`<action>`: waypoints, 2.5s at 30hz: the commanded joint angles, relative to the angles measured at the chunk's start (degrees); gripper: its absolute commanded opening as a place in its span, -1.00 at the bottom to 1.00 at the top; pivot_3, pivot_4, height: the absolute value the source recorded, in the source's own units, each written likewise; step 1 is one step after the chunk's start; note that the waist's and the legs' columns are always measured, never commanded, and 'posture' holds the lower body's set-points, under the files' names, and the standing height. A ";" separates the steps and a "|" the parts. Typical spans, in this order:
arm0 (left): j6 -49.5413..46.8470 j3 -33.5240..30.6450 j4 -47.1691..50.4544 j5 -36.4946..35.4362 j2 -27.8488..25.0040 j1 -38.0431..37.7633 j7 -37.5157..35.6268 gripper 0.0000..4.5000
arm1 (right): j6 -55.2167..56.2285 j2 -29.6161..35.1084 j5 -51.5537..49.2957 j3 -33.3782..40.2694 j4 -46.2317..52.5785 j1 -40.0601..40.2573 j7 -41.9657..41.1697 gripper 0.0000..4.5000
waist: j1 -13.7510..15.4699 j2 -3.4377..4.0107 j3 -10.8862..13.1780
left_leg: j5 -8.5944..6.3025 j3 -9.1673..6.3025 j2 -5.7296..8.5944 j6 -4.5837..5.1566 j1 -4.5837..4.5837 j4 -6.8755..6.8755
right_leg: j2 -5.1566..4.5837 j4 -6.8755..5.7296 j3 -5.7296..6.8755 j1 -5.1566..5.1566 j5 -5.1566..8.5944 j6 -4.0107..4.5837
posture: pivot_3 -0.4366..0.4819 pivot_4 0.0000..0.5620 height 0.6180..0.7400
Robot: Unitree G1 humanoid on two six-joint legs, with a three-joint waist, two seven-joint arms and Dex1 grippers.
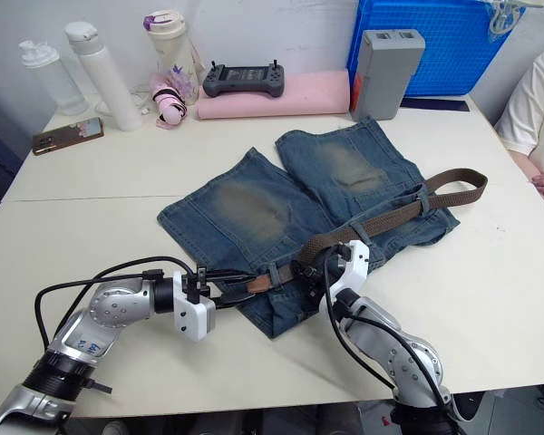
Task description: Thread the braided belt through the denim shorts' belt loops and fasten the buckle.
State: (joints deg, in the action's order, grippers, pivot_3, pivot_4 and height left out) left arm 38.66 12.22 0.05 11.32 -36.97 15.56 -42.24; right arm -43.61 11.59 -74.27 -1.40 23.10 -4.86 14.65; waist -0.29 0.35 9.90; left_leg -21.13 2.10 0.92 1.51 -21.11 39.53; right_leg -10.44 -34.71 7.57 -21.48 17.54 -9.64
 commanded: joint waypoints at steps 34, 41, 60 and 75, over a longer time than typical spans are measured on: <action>6.31 -8.81 -7.74 -10.64 -9.86 -9.02 1.28 -1.00 | -10.44 22.50 27.39 -5.93 7.79 -0.18 -16.92 -0.98 | 0.23 -0.10 -0.05 | -0.05 0.02 -0.15 0.07 -0.07 0.13 | -0.07 0.08 0.10 0.03 -0.01 0.00 | -0.05 -0.47 0.57; 26.38 -15.32 -47.62 -6.43 -31.86 -16.62 -0.66 -1.00 | -12.21 19.53 28.40 -5.79 7.13 -1.86 -18.31 -0.98 | -0.81 -0.28 -0.17 | -0.16 0.15 -0.59 -0.13 0.09 0.08 | 0.13 0.04 0.45 0.00 0.03 0.11 | -0.05 -0.47 0.57; 15.37 -11.49 -29.57 -30.28 -31.99 -11.45 -14.06 0.74 | -15.92 15.40 33.48 -4.65 6.72 -3.02 -22.14 -0.70 | -1.25 -0.63 -0.35 | -0.25 0.81 -0.74 -0.17 0.78 -0.43 | -0.19 -0.29 1.01 -0.03 -0.12 0.53 | -0.05 -0.47 0.57; -48.90 -1.93 16.63 -56.64 -16.08 3.11 -17.80 1.00 | -19.60 29.74 19.78 14.48 13.72 -5.81 -38.84 0.99 | 0.77 -0.10 0.03 | -0.28 0.70 -0.62 -0.08 0.57 -0.28 | -0.06 0.14 0.86 0.08 -0.13 0.52 | -0.05 -0.47 0.57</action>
State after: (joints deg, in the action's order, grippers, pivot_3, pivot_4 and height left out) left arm -6.07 7.77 14.12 -44.52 -55.83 16.14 -59.86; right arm -63.98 38.89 -52.01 9.53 34.07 -10.60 -20.14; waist 0.48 0.25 9.94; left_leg -21.41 2.79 0.35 1.43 -20.55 39.24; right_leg -10.48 -34.57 8.44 -21.38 17.41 -9.11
